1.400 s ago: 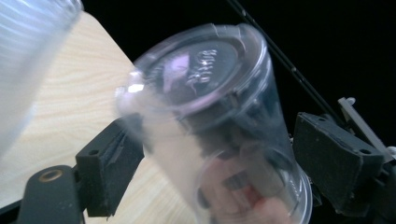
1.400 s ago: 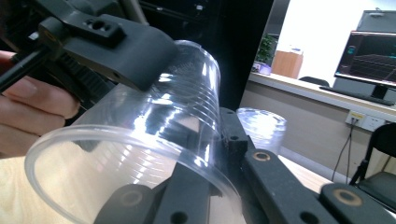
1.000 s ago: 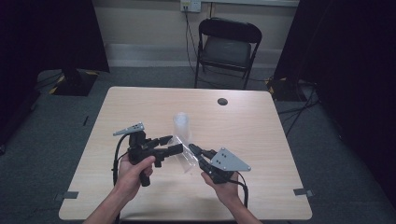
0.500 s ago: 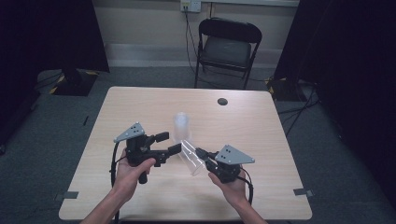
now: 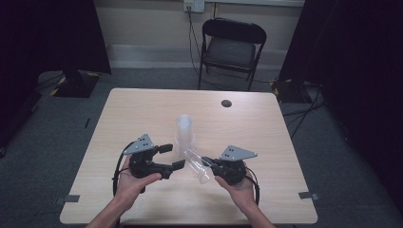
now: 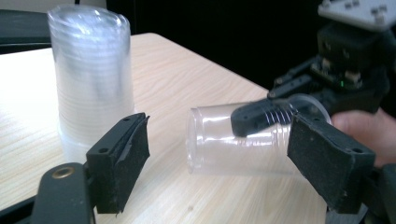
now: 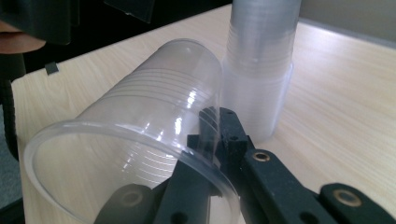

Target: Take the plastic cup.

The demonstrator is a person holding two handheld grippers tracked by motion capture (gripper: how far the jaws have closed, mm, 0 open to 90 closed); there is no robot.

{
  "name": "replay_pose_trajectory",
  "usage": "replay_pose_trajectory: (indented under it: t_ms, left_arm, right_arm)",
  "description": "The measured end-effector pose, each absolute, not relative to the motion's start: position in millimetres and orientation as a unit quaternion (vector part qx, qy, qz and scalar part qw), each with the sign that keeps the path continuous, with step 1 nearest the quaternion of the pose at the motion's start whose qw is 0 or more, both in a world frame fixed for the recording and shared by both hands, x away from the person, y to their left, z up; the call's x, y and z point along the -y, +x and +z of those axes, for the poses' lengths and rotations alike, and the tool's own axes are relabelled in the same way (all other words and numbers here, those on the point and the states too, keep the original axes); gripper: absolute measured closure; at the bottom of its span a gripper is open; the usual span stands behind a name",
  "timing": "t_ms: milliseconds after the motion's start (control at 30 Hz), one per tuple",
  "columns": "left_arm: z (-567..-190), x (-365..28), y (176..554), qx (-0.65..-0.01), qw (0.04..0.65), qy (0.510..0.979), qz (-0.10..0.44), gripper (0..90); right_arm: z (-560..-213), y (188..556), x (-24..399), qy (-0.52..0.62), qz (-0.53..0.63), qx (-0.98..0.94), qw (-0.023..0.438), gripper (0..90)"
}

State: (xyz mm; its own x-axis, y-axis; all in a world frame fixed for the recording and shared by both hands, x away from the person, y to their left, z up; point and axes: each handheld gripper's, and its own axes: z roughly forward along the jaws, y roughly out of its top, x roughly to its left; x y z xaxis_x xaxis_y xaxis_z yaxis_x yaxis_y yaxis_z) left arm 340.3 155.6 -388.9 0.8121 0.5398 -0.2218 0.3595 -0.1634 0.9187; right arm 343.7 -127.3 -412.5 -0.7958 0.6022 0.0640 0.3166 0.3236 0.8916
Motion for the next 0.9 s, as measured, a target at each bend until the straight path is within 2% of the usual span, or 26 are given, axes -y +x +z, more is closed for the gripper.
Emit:
replay_pose_trajectory:
  t_ms: [333, 600, 900]
  left_arm:
    - [-396.4, -149.1, 335.0, -0.243, 0.544, 0.796, 0.103, 22.7]
    - [-411.3, -136.4, 330.8, -0.187, 0.497, 0.839, 0.119, 22.2]
    - [-415.2, -127.0, 325.4, -0.141, 0.476, 0.859, 0.125, 22.3]
  right_arm:
    - [-414.1, 352.1, 127.7, 0.291, 0.462, -0.834, 0.08, 90.0]
    - [-415.8, 360.9, 128.6, 0.3, 0.425, -0.854, 0.026, 90.0]
    - [-413.4, 369.1, 122.5, 0.302, 0.38, -0.874, -0.021, 90.0]
